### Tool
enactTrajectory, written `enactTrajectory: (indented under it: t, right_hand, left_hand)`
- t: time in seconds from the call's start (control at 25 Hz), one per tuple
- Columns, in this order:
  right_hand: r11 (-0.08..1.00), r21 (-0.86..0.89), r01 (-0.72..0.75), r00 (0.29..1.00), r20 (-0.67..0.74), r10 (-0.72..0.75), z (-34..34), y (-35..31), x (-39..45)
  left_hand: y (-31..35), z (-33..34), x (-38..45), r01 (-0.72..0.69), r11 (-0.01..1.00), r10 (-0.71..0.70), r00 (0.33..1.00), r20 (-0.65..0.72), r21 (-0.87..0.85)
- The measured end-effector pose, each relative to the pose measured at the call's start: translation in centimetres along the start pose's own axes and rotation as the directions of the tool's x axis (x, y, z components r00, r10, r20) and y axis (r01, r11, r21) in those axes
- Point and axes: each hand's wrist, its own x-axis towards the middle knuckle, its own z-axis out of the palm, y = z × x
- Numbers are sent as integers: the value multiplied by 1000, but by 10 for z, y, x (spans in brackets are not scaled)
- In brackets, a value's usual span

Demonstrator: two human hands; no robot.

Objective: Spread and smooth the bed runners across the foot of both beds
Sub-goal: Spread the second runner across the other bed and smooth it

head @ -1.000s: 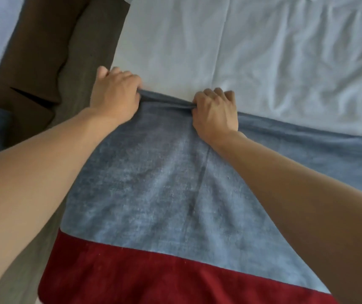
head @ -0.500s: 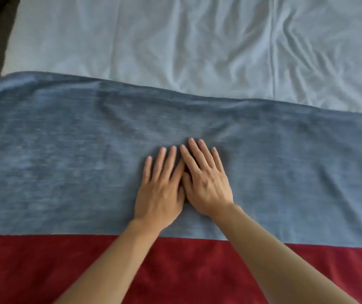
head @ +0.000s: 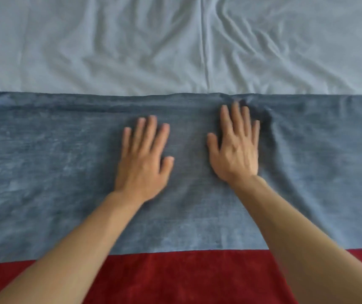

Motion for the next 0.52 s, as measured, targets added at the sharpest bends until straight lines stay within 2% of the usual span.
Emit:
enactTrajectory:
  t: [0.08,0.2,0.36,0.44,0.52]
  right_hand:
    - [986,93,141,990,-5,-141,3,-13,-13]
    - [985,40,169,983,70,-171,1,26,-31]
    - [989,-113,-97,994,29,101,-20,137,-33]
    - [972,-132,-192,979,36,199,-33,177,-35]
    - [961,-91,-262,964,18,264,-44,194,-38]
  left_hand:
    - [59,13,11,-137,990,137,991,10,-16]
    - [72,27,11,-155,988,153,987,53,27]
    - [4,24,8,32,993,-41,997,71,114]
    - [-20,15,5,107,986,-120,988,96,127]
    - [-13,9,4,153,983,-162,983,90,100]
